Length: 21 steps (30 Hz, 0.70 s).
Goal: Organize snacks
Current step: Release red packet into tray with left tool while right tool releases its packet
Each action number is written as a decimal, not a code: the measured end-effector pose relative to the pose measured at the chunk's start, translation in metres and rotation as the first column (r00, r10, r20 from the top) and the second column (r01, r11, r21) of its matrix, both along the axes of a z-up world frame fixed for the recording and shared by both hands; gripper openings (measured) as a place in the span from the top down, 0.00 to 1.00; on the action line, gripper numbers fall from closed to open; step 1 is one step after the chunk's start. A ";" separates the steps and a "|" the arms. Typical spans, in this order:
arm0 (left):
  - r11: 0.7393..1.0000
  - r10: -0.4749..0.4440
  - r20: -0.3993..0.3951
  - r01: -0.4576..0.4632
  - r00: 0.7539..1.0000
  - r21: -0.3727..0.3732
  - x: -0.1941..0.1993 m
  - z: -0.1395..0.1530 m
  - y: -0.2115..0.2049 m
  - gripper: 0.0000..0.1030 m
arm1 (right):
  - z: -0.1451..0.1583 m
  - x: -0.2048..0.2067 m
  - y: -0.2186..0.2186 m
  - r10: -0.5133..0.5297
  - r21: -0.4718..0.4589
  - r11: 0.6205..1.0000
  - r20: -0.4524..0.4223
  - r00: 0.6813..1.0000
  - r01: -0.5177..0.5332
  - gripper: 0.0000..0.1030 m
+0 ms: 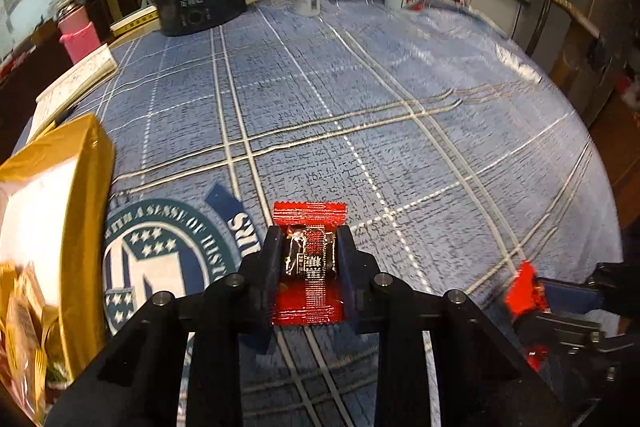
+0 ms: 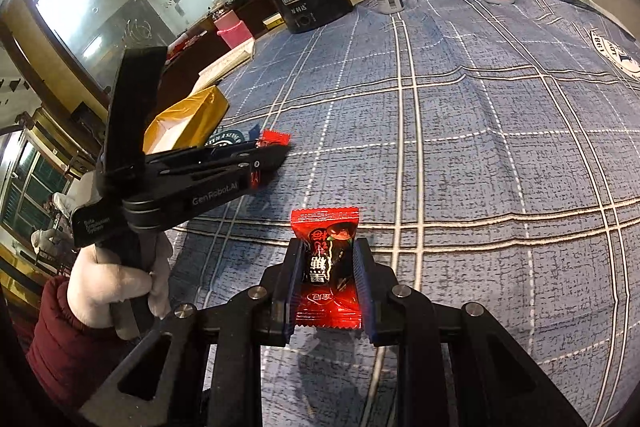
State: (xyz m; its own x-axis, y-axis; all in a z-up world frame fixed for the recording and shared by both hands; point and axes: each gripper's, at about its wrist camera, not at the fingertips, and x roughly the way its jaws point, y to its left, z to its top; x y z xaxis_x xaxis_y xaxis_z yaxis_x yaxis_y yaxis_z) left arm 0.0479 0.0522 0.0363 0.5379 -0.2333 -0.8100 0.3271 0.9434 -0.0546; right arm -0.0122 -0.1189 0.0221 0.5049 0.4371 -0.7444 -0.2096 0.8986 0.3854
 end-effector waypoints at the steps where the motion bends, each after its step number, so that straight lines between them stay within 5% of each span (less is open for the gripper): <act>1: 1.000 0.004 0.001 -0.004 1.000 -0.024 -0.003 0.004 0.004 0.77 | 0.002 0.000 0.003 0.002 -0.004 1.000 0.003 1.000 -0.002 0.75; 8: 0.979 0.074 0.045 -0.064 0.996 -0.191 -0.038 0.048 0.066 0.77 | 0.025 -0.008 0.029 0.041 -0.012 0.999 0.052 0.998 -0.041 0.75; 12: 0.966 0.152 0.072 -0.132 0.986 -0.223 -0.055 0.063 0.117 0.76 | 0.040 -0.011 0.059 0.087 -0.016 0.996 0.086 0.993 -0.086 0.75; 21: 0.891 0.407 0.048 -0.384 0.912 -0.243 -0.075 0.051 0.239 0.76 | 0.055 -0.008 0.150 0.224 -0.030 0.974 0.123 0.967 -0.222 0.75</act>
